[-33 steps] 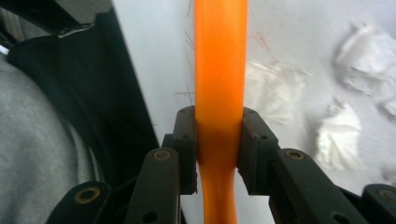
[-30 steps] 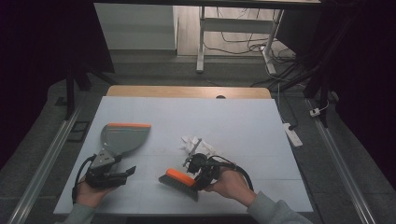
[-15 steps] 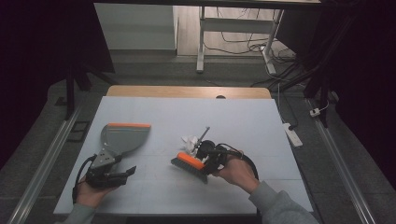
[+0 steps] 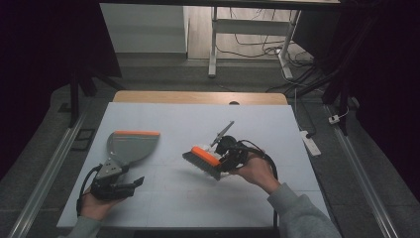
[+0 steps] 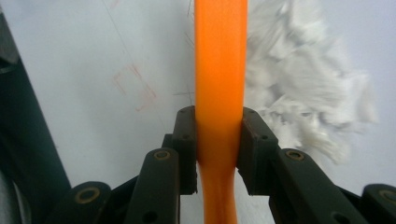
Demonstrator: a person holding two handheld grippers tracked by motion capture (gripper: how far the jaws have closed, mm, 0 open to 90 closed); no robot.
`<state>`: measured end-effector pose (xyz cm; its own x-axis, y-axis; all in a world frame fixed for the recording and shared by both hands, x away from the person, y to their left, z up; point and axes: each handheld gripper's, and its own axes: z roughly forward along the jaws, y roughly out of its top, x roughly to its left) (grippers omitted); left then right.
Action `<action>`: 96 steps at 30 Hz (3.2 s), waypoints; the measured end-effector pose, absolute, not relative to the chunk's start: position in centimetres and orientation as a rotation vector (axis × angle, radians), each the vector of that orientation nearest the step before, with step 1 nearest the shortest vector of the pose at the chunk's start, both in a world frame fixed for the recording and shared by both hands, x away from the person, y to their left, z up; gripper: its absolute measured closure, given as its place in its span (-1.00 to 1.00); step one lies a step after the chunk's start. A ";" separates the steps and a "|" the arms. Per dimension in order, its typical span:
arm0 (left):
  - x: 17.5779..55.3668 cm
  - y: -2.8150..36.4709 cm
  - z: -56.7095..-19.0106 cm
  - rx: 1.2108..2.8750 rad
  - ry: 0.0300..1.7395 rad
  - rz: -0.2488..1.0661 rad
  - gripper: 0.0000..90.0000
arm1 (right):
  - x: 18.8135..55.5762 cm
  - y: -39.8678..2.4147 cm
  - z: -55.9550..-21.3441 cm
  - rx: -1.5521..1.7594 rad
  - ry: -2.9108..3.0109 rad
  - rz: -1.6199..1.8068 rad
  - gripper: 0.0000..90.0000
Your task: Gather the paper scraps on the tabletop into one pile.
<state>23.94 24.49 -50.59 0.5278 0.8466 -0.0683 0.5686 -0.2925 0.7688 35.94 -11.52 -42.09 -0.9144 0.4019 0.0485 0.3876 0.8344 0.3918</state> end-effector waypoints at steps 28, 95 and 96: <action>23.9 24.3 -50.6 2.001 1.144 0.459 -0.34 | 39.8 -16.9 -44.7 1.272 2.714 0.647 0.57; 24.5 23.0 -50.1 2.010 1.138 0.475 -0.34 | 31.1 -30.3 -46.1 1.040 2.430 1.020 0.57; 24.5 22.9 -50.2 2.011 1.137 0.474 -0.34 | 31.0 -30.5 -46.3 1.050 2.419 1.032 0.57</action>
